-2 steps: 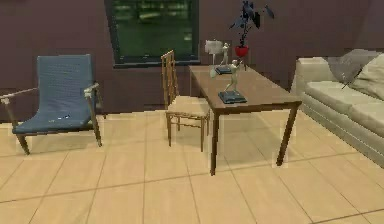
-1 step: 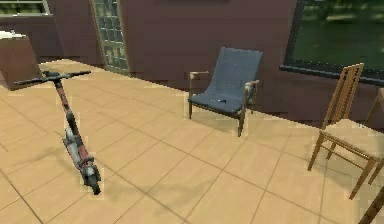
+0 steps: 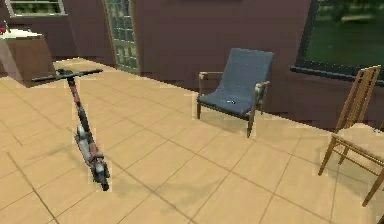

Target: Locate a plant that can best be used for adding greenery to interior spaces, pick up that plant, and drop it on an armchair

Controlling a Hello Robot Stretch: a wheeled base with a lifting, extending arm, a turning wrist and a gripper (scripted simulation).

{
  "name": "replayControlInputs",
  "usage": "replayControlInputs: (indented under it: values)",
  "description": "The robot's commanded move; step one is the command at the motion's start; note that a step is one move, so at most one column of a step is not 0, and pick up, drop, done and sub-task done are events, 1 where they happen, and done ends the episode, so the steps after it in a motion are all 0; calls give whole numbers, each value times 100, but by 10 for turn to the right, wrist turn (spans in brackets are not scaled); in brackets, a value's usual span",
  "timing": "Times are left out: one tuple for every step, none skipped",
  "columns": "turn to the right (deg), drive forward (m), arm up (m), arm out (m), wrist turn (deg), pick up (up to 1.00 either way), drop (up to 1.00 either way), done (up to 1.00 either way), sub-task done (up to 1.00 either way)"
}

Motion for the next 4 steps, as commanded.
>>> replayControlInputs:
  values:
    - [450,0,0,0,0,0,0,0,0]
    - [450,0,0,0,0,0,0,0,0]
    - [450,0,0,0,0,0,0,0,0]
    - [0,15,0,0,0,0,0,0,0]
